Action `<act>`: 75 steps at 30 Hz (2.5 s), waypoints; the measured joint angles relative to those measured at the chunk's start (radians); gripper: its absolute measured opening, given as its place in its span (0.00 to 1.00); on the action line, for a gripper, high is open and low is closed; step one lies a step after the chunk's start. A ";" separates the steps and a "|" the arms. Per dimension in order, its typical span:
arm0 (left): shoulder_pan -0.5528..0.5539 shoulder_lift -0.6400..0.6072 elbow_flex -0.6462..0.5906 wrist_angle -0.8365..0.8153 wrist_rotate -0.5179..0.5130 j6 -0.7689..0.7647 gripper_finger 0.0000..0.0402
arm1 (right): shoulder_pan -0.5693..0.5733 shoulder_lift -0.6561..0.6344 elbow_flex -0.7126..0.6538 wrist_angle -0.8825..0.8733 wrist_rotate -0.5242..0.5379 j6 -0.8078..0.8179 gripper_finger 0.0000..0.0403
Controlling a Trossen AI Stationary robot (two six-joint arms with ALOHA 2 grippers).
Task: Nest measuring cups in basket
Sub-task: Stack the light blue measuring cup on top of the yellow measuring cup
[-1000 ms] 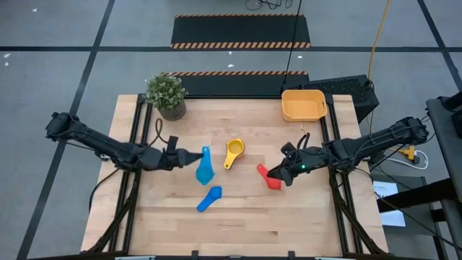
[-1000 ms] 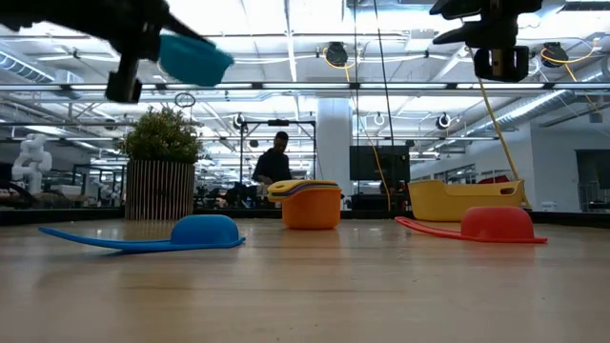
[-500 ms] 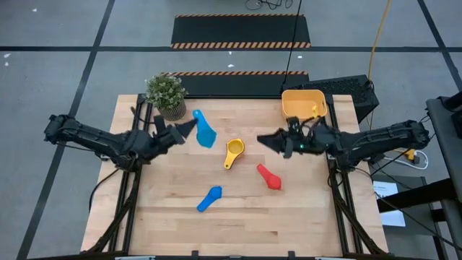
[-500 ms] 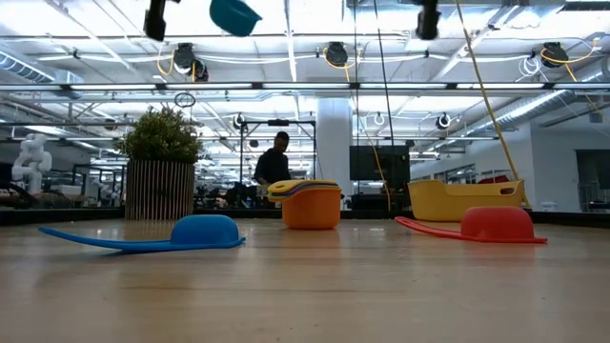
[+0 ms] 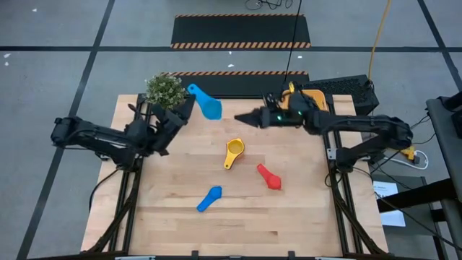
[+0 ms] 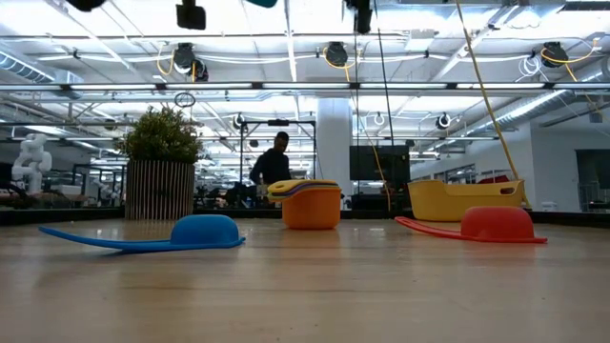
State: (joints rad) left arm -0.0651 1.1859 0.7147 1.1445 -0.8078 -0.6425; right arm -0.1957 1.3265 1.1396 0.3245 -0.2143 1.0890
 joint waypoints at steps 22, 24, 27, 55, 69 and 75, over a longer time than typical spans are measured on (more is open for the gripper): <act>0.152 0.132 0.127 0.193 0.004 0.109 0.02 | -0.100 0.188 0.015 0.352 0.045 0.177 0.48; 0.153 0.148 0.135 0.188 0.004 0.105 0.01 | -0.100 0.191 0.015 0.385 0.060 0.144 0.47; 0.158 0.162 0.140 0.192 0.006 0.082 0.01 | -0.104 0.191 0.015 0.413 0.069 0.102 0.46; 0.185 0.205 0.140 0.185 0.005 -0.003 0.02 | -0.146 0.191 0.014 0.397 0.080 0.095 0.21; 0.185 0.204 0.139 0.142 -0.041 -0.092 0.01 | -0.146 0.191 0.014 0.385 0.079 0.080 0.16; 0.185 0.213 0.139 0.139 -0.049 -0.105 0.01 | -0.146 0.191 0.014 0.372 0.081 0.080 0.16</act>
State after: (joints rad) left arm 0.1196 1.3994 0.8536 1.2838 -0.8572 -0.7470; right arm -0.3420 1.5173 1.1538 0.6967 -0.1332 1.1694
